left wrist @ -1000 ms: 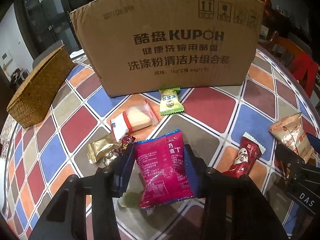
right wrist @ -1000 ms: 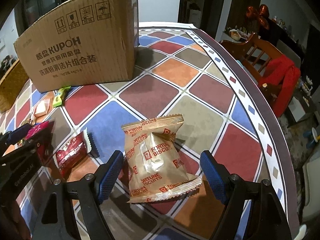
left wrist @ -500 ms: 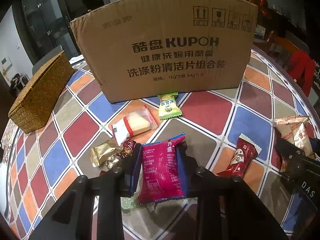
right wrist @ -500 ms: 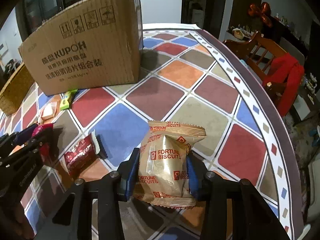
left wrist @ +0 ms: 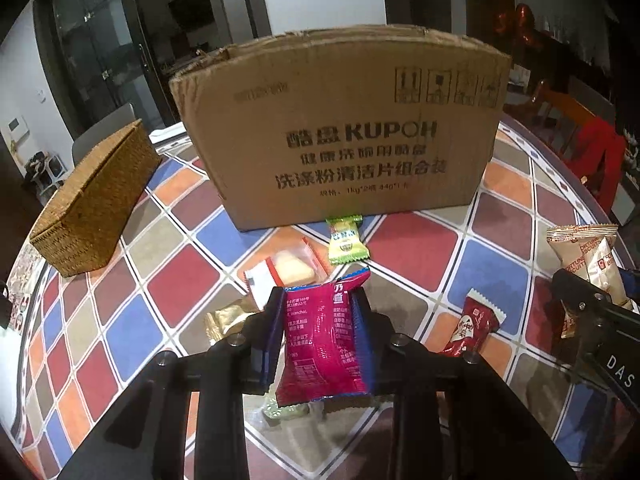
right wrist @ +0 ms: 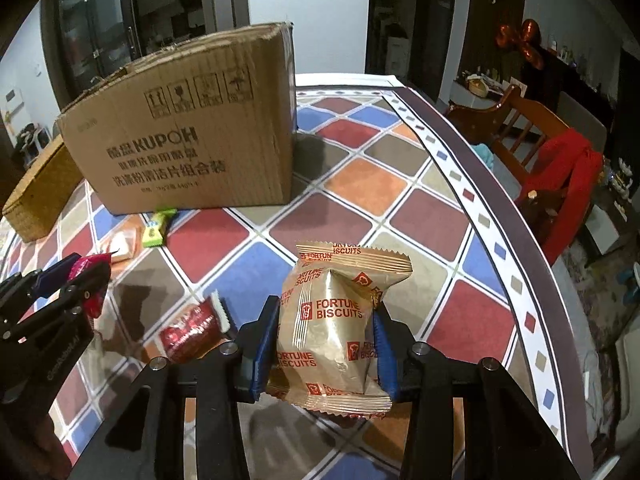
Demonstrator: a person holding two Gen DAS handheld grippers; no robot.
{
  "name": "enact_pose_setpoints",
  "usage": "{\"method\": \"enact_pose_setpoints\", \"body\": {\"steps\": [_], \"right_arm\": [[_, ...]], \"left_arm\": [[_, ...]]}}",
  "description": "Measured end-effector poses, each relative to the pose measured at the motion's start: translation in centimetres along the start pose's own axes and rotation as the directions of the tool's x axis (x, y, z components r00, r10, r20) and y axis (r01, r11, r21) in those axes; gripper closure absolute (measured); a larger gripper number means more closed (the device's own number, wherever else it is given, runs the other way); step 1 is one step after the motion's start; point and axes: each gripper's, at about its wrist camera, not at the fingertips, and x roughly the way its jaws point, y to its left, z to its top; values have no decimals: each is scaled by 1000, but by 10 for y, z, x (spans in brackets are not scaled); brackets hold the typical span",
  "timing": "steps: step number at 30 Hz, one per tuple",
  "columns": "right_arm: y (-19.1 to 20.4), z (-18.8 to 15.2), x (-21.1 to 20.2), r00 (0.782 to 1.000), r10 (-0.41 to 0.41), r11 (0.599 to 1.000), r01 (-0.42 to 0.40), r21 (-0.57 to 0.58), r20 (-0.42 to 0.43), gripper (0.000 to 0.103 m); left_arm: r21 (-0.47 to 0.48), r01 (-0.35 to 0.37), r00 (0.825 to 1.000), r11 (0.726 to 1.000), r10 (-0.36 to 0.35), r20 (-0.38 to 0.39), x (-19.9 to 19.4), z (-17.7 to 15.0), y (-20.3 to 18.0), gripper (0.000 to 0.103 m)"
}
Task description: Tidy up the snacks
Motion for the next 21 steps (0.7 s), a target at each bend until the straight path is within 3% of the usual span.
{"method": "enact_pose_setpoints", "body": {"steps": [21], "right_arm": [[23,33,-53,990,27,999,-22,-37,135,59]], "left_arm": [[-43,-29,993,999,34,116,-52,28,29,71]]}}
